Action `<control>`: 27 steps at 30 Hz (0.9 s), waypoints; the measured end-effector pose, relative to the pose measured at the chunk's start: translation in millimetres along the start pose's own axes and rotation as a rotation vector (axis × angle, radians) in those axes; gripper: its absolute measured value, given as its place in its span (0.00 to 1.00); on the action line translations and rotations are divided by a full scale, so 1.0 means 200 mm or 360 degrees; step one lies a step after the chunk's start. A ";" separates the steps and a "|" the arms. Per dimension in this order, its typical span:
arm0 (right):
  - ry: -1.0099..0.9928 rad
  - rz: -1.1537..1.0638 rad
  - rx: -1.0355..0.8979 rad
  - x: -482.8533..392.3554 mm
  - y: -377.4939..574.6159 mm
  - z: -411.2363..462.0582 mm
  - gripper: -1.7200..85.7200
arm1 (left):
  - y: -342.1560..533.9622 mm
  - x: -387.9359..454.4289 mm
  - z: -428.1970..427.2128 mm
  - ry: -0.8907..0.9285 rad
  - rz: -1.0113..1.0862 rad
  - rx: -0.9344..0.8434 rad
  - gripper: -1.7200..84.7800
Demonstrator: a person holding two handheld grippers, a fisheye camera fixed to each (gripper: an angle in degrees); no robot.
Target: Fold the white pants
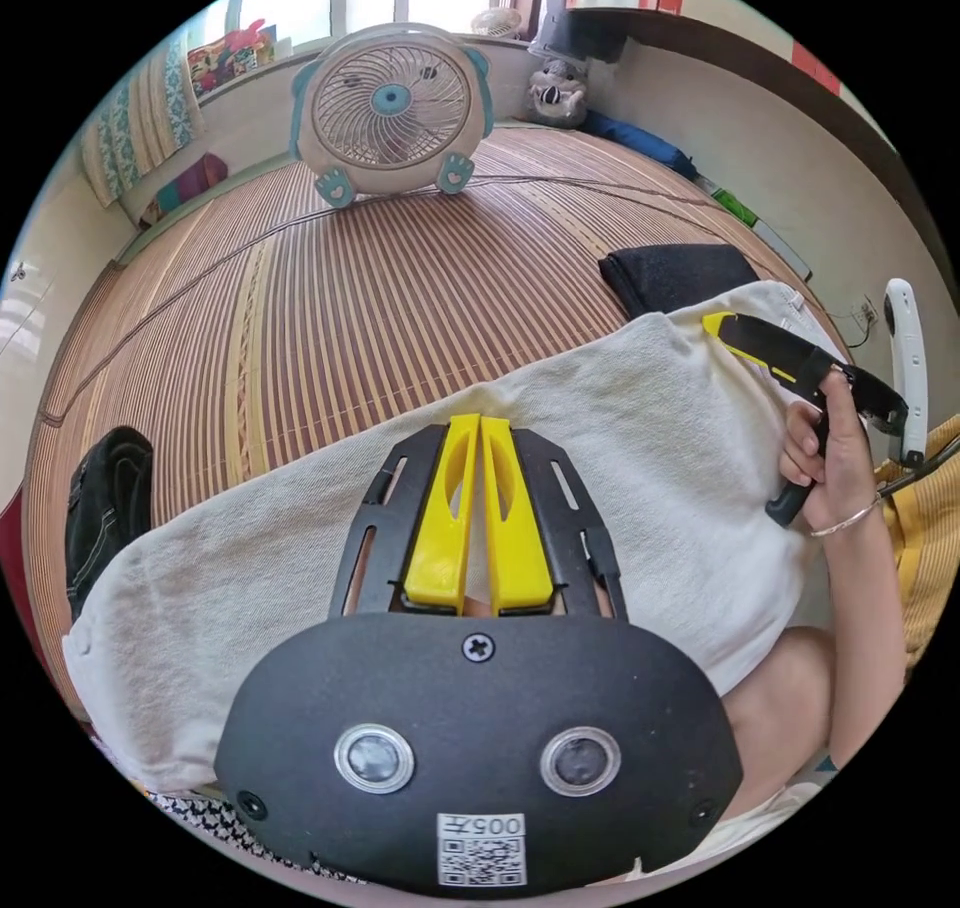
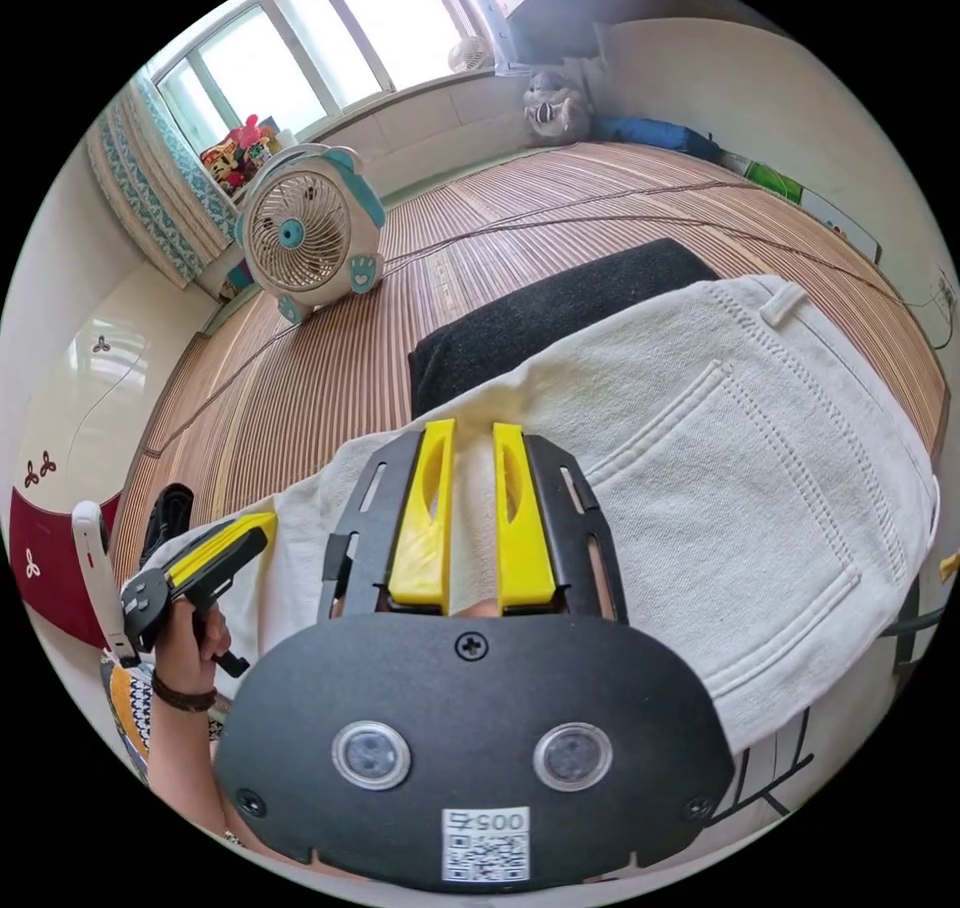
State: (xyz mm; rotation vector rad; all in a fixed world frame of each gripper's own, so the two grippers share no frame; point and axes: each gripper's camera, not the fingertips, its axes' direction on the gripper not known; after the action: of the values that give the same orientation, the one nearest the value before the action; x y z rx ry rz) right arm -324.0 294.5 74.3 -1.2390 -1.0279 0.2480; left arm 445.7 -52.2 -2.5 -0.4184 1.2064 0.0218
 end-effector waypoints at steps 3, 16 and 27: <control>0.0055 -0.0022 0.0026 -0.03 0.03 -0.03 0.08 | 0.09 -0.06 -0.05 -0.0019 -0.0032 0.0033 0.06; -0.0169 -0.0188 0.0042 -0.43 0.33 -0.26 0.12 | 0.81 -0.48 -0.52 -0.0154 -0.0370 0.0310 0.09; -0.0182 -0.0475 -0.0097 -0.90 0.51 -0.18 0.13 | 1.59 -0.90 -0.94 -0.0162 -0.0541 0.0532 0.09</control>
State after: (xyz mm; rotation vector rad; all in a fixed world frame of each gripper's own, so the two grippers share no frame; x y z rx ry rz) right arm -360.0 190.3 -104.2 -1.1180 -1.3118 0.0569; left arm 136.0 216.4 9.7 -0.3191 1.0028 -0.4406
